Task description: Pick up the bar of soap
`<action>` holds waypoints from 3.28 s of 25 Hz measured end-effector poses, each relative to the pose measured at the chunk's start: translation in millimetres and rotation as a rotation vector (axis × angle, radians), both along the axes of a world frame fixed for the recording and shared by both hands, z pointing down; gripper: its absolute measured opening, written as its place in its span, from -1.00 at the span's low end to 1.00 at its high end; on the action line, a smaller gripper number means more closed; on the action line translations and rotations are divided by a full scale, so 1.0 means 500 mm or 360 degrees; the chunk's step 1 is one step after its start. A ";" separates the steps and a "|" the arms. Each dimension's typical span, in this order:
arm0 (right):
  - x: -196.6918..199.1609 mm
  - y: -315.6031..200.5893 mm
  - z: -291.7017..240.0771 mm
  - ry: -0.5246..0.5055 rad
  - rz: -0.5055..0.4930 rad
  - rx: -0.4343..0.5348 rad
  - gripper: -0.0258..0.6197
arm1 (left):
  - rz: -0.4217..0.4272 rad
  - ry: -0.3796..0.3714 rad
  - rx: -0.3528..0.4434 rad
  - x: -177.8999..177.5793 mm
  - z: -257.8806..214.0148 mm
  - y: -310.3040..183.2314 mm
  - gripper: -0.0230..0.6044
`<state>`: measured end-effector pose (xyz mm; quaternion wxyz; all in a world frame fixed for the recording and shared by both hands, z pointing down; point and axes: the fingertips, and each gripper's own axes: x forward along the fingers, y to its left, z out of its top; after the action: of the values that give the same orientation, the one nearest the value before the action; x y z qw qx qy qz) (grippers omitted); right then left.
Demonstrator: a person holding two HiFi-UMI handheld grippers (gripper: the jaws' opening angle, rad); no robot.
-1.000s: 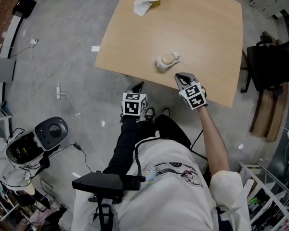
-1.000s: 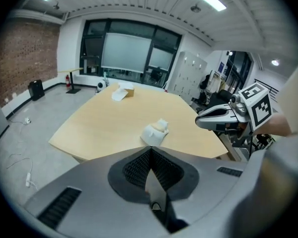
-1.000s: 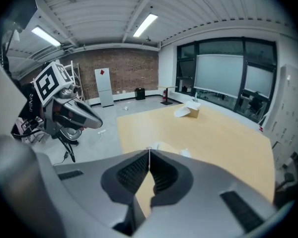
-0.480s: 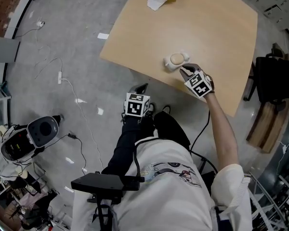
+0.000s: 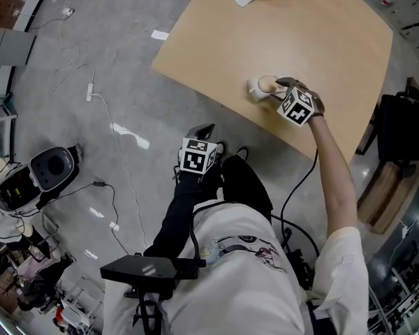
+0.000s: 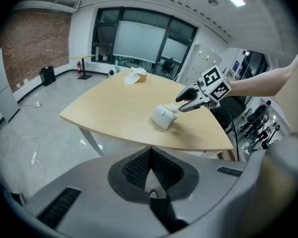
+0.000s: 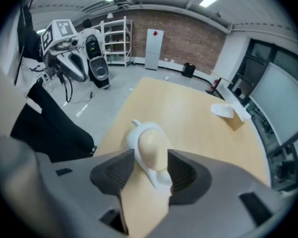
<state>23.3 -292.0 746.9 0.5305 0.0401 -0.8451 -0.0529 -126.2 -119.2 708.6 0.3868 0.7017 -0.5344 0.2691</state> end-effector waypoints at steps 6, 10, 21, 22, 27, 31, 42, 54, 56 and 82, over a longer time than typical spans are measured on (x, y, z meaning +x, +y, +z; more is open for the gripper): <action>-0.010 -0.008 0.035 0.0236 -0.0436 0.0061 -0.15 | -0.0038 -0.0011 -0.0040 -0.009 0.012 0.041 -0.91; -0.018 -0.010 0.061 0.0355 -0.0663 0.0069 -0.12 | -0.0059 -0.0022 -0.0060 -0.014 0.022 0.058 -0.91; -0.017 -0.012 0.085 0.0543 -0.0892 0.0036 -0.09 | -0.0095 -0.0014 -0.0094 -0.012 0.037 0.100 -0.91; -0.017 -0.012 0.088 0.0566 -0.0920 0.0010 -0.09 | -0.0097 -0.0013 -0.0098 -0.012 0.038 0.104 -0.91; -0.024 -0.011 0.089 0.0668 -0.1074 -0.0091 -0.09 | -0.0128 -0.0015 -0.0127 -0.020 0.045 0.131 -0.91; -0.028 -0.011 0.089 0.0707 -0.1129 -0.0109 -0.09 | -0.0152 -0.0016 -0.0148 -0.026 0.051 0.151 -0.91; -0.049 -0.027 0.029 0.0297 -0.0665 0.0063 -0.10 | -0.0079 -0.0001 -0.0088 -0.027 0.039 0.133 -0.91; 0.058 0.001 -0.264 -0.0658 0.0686 0.0333 -0.10 | 0.0050 0.0012 0.0294 -0.004 -0.080 0.025 -0.91; 0.100 0.017 -0.325 -0.0785 0.0915 0.0396 -0.10 | 0.0088 0.0020 0.0448 0.003 -0.123 -0.027 -0.91; 0.310 0.226 -0.708 -0.1558 0.1754 0.0840 -0.10 | 0.0229 0.0121 0.1460 0.136 -0.590 -0.203 -0.91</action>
<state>178.2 -179.2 392.8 0.0203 0.5974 -0.8006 0.0427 -58.1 -220.6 413.6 0.0362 0.8449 -0.5337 0.0052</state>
